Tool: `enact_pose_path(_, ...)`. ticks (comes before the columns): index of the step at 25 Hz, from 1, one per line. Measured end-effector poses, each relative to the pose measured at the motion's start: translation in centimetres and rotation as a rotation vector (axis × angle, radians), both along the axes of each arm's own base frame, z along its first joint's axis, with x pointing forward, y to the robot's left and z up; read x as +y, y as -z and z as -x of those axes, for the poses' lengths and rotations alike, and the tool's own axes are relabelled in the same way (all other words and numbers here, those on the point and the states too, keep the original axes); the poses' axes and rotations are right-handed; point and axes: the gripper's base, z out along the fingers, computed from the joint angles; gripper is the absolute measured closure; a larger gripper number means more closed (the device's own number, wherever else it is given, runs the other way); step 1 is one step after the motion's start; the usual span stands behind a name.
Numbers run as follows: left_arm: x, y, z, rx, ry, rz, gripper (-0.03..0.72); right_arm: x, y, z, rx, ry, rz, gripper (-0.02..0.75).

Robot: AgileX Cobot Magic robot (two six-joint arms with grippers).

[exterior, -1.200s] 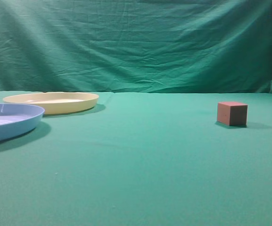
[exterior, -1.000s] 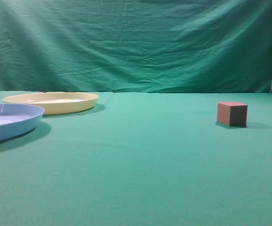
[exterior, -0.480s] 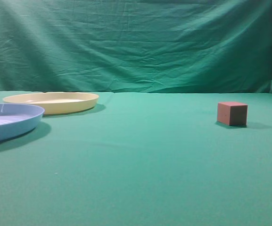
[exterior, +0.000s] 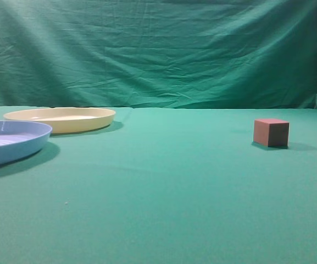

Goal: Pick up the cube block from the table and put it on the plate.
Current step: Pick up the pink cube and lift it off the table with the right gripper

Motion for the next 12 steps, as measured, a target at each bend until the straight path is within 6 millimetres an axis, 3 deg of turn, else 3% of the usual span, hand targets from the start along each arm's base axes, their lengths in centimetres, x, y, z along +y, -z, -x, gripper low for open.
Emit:
enact_pose_path(3,0.0,0.0,0.0,0.0,0.0,0.0,0.688,0.1,-4.3,0.2,-0.04,-0.012,0.028,0.738)
enact_pose_path(6,0.0,0.0,0.0,0.0,0.0,0.0,0.688,0.4,-7.1,-1.2,0.069,-0.039,0.074,0.738)
enact_pose_path(12,0.0,0.0,0.0,0.0,0.0,0.0,0.688,1.4,-8.1,-4.0,0.24,-0.141,0.101,0.738)
